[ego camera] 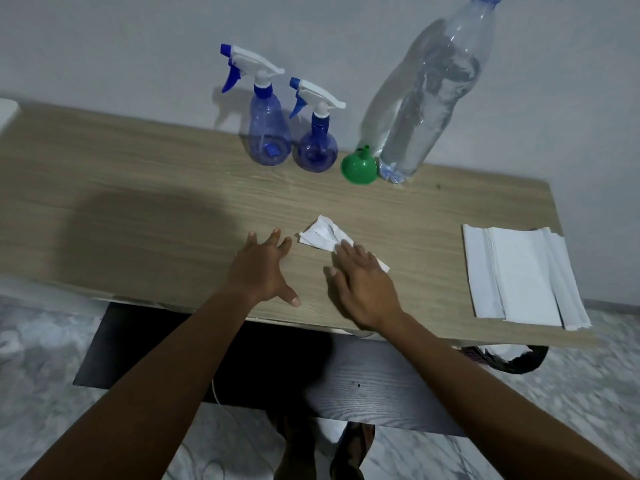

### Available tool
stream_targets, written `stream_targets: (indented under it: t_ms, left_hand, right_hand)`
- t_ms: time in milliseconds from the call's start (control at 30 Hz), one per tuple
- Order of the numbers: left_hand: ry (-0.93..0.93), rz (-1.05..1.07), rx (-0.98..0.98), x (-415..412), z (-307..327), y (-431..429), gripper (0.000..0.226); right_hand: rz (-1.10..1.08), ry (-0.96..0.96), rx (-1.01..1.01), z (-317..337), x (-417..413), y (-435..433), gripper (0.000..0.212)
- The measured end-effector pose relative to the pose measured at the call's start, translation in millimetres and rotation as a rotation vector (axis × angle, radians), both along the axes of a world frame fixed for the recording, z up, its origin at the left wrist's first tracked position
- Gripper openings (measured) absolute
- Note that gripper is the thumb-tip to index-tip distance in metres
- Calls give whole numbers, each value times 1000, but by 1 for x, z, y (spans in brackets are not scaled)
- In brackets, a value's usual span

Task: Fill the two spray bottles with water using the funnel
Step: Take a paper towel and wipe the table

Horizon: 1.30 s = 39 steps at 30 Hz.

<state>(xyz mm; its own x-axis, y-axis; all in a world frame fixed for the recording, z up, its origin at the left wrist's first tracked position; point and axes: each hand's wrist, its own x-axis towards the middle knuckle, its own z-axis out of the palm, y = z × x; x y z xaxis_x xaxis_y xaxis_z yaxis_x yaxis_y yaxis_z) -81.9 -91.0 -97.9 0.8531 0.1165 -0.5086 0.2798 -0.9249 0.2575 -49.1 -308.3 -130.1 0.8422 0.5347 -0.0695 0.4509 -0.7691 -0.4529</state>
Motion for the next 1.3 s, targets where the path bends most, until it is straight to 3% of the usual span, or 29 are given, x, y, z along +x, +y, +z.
stream_targets:
  t_ms: [200, 400, 567, 733, 833, 900, 967, 1100, 1167, 1233, 1300]
  left_hand:
    - [-5, -3, 12, 0, 2, -1, 140]
    - [6, -2, 2, -2, 3, -2, 139]
    - [3, -9, 10, -2, 3, -2, 139]
    - [36, -32, 25, -1, 4, -3, 140]
    - [57, -58, 31, 4, -1, -3, 142]
    - [50, -81, 40, 9, -6, -4, 145]
    - [54, -95, 40, 15, -13, -5, 149]
    - [69, -111, 47, 21, -21, -5, 155]
    - [67, -106, 40, 21, -22, -3, 156]
    - [71, -97, 33, 20, -22, -3, 155]
    - [81, -104, 44, 20, -21, -4, 154]
  right_hand:
    - [110, -36, -52, -21, -17, -2, 60]
    - [158, 9, 42, -15, -8, -4, 55]
    - [283, -111, 12, -27, -14, 0, 56]
    - [402, -262, 70, -31, 10, -26, 40]
    - [261, -274, 107, -13, 39, -27, 23]
    - [101, -162, 195, 7, 61, -19, 14]
    - [-98, -43, 276, 22, 89, -4, 20]
    - [-459, 598, 516, 41, 135, 21, 29]
    - [-486, 763, 506, 46, 150, 21, 25]
    - [-443, 608, 277, 47, 161, 15, 20]
    - [-463, 297, 17, 48, 163, 9, 19]
